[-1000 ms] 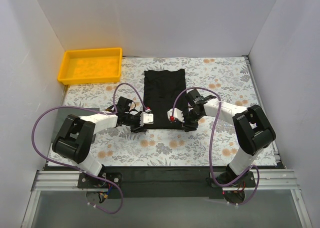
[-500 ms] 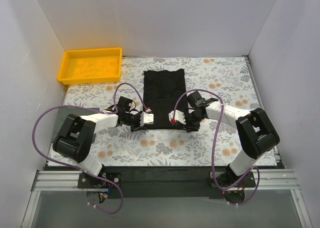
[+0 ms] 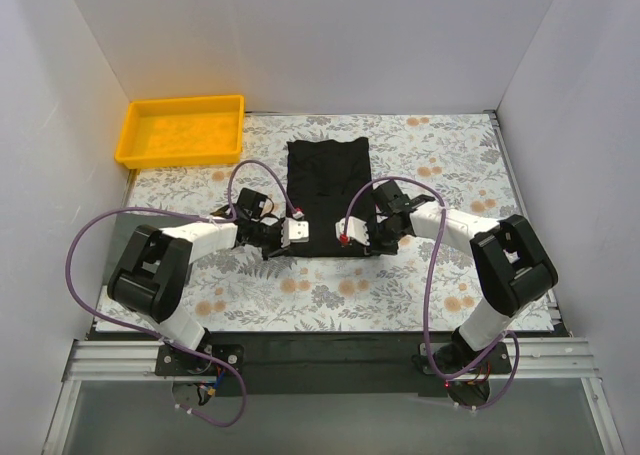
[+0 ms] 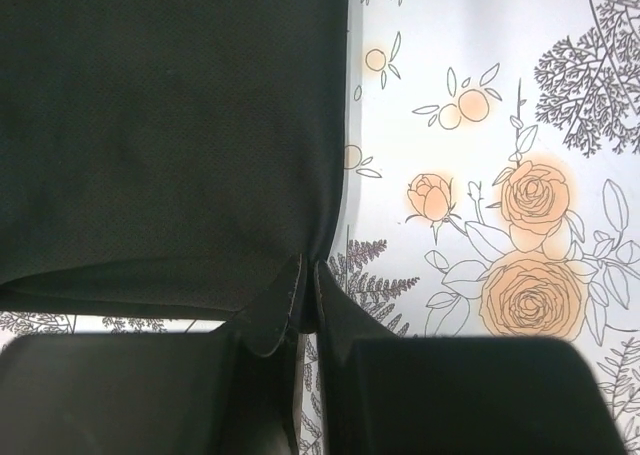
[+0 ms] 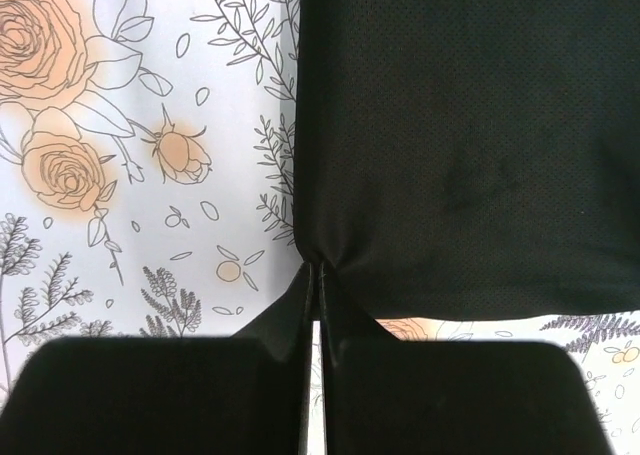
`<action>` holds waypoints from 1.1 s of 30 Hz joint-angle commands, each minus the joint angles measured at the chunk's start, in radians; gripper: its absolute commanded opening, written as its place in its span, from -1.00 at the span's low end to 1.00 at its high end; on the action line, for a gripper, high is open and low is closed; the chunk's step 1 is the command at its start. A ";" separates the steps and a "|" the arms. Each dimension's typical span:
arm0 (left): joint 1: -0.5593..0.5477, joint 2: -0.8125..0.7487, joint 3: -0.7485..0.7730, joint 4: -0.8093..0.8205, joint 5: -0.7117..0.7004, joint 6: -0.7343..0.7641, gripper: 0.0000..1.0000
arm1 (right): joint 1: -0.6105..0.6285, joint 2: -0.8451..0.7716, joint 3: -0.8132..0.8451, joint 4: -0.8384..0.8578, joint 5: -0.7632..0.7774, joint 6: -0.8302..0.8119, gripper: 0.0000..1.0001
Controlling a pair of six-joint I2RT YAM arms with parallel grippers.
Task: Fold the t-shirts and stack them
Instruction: Fold the tshirt
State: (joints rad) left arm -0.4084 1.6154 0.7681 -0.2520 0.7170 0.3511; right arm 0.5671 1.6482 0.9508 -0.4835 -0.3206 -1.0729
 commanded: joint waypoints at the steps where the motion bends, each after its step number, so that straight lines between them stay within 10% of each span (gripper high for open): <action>1: -0.001 -0.028 0.049 -0.075 0.024 -0.035 -1.00 | 0.002 -0.025 0.058 -0.087 -0.008 0.030 -0.97; 33: 0.005 -0.411 0.307 -0.695 0.102 -0.057 -1.00 | 0.030 -0.349 0.318 -0.659 -0.201 -0.045 -0.97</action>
State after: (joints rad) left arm -0.4038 1.2007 1.0103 -0.9100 0.8417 0.3134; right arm 0.5987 1.2602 1.1900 -1.0584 -0.5026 -1.0836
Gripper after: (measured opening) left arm 0.022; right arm 0.022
